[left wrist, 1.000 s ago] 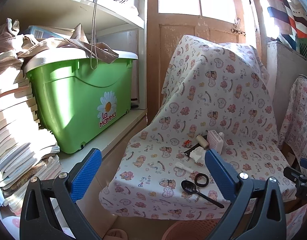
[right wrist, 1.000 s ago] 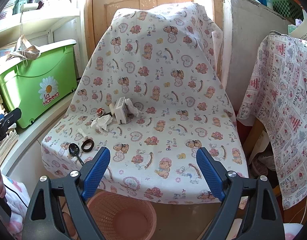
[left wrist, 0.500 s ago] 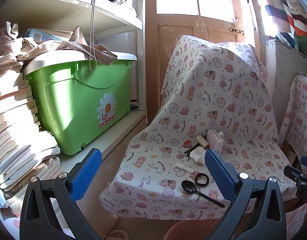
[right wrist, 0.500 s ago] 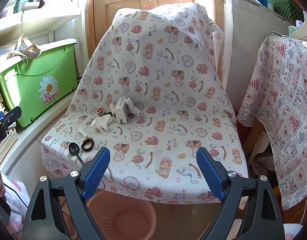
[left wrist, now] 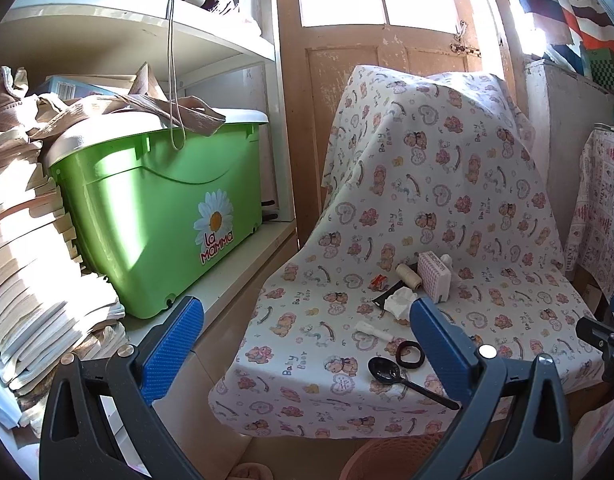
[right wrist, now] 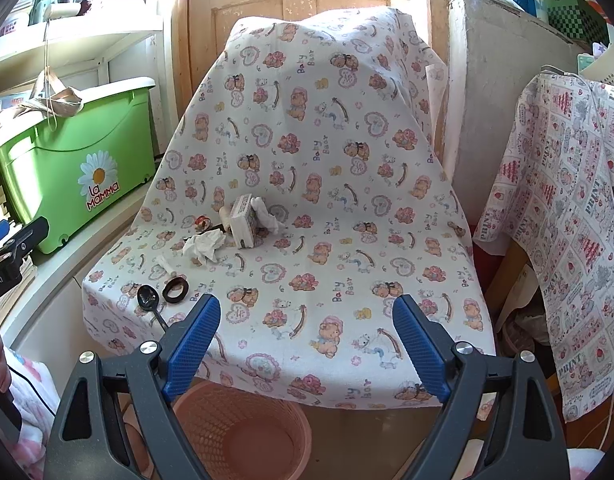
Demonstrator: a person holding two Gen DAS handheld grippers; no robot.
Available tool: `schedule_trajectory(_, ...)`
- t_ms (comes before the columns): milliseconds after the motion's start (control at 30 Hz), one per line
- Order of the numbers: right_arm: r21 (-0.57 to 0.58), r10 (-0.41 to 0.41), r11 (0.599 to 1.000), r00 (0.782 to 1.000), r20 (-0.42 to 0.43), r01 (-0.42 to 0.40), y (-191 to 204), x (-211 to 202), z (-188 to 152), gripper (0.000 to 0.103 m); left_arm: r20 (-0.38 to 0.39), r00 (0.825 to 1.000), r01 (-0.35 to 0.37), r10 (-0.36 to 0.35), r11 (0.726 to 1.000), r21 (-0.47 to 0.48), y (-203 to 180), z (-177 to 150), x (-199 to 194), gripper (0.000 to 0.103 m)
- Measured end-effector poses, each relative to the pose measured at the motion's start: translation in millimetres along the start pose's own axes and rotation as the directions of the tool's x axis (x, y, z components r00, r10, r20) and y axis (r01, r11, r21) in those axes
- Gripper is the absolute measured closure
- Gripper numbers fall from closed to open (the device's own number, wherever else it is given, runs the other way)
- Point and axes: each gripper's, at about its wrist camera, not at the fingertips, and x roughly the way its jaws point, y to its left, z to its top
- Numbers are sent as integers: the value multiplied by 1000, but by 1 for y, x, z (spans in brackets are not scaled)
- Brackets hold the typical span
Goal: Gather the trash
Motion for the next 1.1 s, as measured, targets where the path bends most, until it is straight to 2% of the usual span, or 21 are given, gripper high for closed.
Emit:
schedule_trajectory(133, 5, 3, 1000, 1000, -16, -3, -1, 3, 0, 14, -11, 1000, -3, 3, 1000, 11, -2, -1, 2, 1)
schedule_trajectory(367, 0, 5, 1000, 1000, -27, -5, 0, 6, -2, 14, -47, 999, 3, -4, 1000, -27, 5, -2, 9, 1)
schedule_trajectory(767, -11, 14, 1000, 999, -48, -14, 5, 13, -5, 14, -129, 991, -43, 39, 999, -28, 5, -11, 24, 1)
schedule_trajectory(800, -10, 15, 1000, 999, -50, -16, 5, 13, -6, 14, -127, 991, -41, 36, 999, -35, 5, -12, 24, 4)
schedule_trajectory(833, -9, 18, 1000, 998, -52, -18, 5, 14, -6, 14, -124, 992, -35, 30, 999, -41, 6, -12, 24, 13)
schedule_trajectory(900, -7, 20, 1000, 998, -56, -20, 5, 15, -6, 14, -129, 991, -45, 38, 998, -47, 6, -12, 24, 23)
schedule_trajectory(967, -7, 19, 1000, 998, -59, -19, 5, 16, -6, 14, -150, 988, -42, 34, 998, -50, 5, -14, 28, 23)
schedule_trajectory(1033, -7, 19, 1000, 998, -61, -19, 5, 16, -7, 14, -183, 983, -1, -11, 998, -65, 5, -15, 33, 23)
schedule_trajectory(1100, -6, 21, 1000, 998, -64, -22, 5, 16, -7, 14, -209, 978, 10, -25, 997, -76, 4, -18, 36, 23)
